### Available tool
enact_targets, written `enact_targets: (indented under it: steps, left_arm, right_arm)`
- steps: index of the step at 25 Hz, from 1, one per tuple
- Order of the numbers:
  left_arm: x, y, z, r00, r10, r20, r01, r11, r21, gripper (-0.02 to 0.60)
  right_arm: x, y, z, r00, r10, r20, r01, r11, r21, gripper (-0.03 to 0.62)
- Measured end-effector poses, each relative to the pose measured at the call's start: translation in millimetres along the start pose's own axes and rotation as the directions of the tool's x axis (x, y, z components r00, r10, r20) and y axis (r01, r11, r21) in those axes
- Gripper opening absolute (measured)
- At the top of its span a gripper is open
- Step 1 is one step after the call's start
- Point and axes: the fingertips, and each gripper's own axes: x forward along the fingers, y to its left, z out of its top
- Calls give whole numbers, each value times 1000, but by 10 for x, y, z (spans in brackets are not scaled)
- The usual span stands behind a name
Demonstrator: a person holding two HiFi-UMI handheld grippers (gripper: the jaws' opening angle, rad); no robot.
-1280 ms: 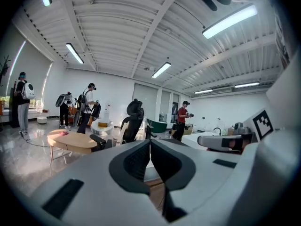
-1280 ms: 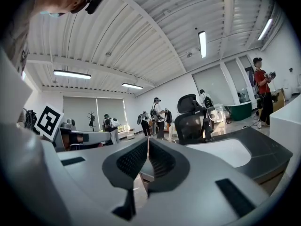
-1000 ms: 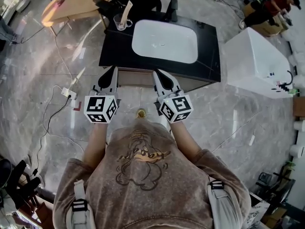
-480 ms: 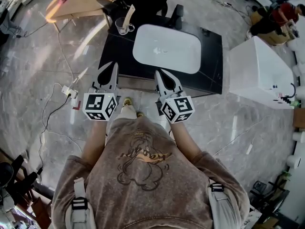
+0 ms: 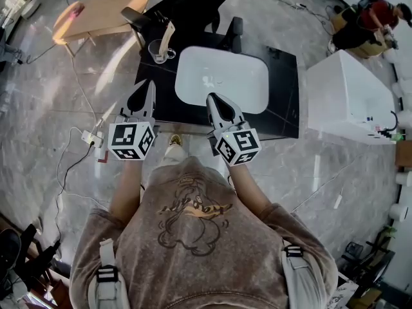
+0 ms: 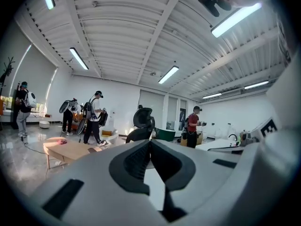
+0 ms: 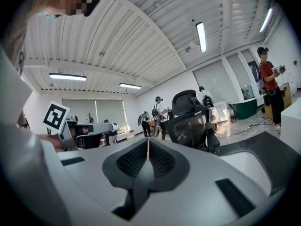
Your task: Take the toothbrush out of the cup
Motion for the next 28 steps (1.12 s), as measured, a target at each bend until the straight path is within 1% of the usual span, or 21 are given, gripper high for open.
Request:
enact_targets:
  steps: [5,13,21,22,23,24,25,26,27,28]
  left_arm:
    - [189,136,-69,1000,3,-18,-3,1000,-23,17]
    - [408,262,-147,999,-7,-42,6,1000,-4,18]
    - [632,308,-134,997,-72,-31,71,997,-8,21]
    - [655,320,-127,997,-76,-30,76,997,-11,31]
    - [680,330,-123,996,-83,-29,82,996,-18,69]
    - [707,337,-124,995,-90,-29,90,996,-25,155]
    - [737,344,-127,995,-96,-28,95,995,-29,217]
    - [767,352,-134,995,-97,-29,97,995,-26,252]
    - [795,360,-143,995,-95,-31,95,995,-18,273]
    - [820,369,-154,995,-92,-36,91,996,-9,281]
  right_arm:
    - [264,-69,77,1000,0,1,0,1000,-9,25]
    - [549,-141,99,1000,-1,-7,1,1000,-6,25]
    - [795,-174,69,1000,11,-25,-12,1000,-10,25]
    - [821,-171,75,1000,13,-27,-13,1000,-11,25]
    - [846,-168,80,1000,15,-28,-15,1000,-13,25]
    - [869,-169,80,999,16,-30,-16,1000,-13,25]
    - [892,-171,77,999,16,-32,-17,1000,-13,25]
    - [915,-176,72,999,17,-34,-17,1000,-13,25]
    - [937,-182,66,999,17,-37,-17,1000,-13,25]
    - [958,-187,61,999,17,-40,-18,1000,-14,25]
